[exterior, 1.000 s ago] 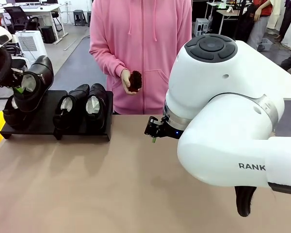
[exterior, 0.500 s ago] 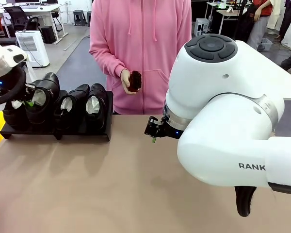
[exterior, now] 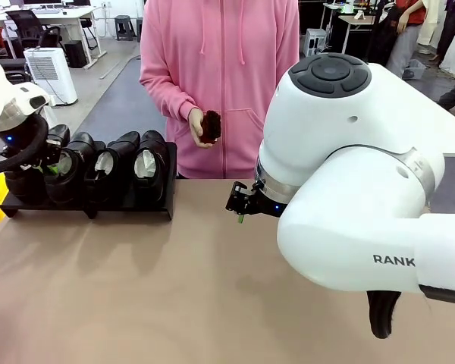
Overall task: Organize the shoes by placing them on the stand.
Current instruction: Place the Shoe from the middle of the table onto the Shoes Stand.
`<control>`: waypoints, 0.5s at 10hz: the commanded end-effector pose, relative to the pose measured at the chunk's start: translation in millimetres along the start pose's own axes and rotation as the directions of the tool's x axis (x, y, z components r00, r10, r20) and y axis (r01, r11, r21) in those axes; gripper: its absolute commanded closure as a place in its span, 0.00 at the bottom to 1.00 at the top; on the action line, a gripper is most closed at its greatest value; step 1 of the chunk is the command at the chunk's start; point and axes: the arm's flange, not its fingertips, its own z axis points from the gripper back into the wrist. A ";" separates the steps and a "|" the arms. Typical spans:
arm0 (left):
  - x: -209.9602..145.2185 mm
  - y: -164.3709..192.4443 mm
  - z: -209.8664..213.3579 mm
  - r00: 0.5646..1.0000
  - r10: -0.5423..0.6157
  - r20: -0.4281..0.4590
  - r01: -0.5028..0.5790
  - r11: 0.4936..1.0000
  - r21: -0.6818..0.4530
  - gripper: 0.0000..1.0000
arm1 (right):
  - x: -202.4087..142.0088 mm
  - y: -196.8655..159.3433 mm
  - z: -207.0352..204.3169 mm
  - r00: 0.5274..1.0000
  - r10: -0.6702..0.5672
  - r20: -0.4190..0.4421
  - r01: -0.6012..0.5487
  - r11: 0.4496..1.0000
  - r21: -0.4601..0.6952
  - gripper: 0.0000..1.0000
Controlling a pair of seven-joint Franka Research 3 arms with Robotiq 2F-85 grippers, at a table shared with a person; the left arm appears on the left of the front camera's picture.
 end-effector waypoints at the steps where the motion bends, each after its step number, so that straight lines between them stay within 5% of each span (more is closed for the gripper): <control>1: 6.1 -2.5 2.0 0.999 0.021 0.041 -0.022 0.999 0.025 0.49 | 3.8 -0.4 1.4 1.000 0.010 -0.016 -0.010 1.000 0.016 0.00; 5: -13.1 -6.6 46.5 0.997 0.001 0.074 -0.002 1.000 0.011 0.49 | 3.8 -0.4 1.4 1.000 0.010 -0.016 -0.010 1.000 0.016 0.00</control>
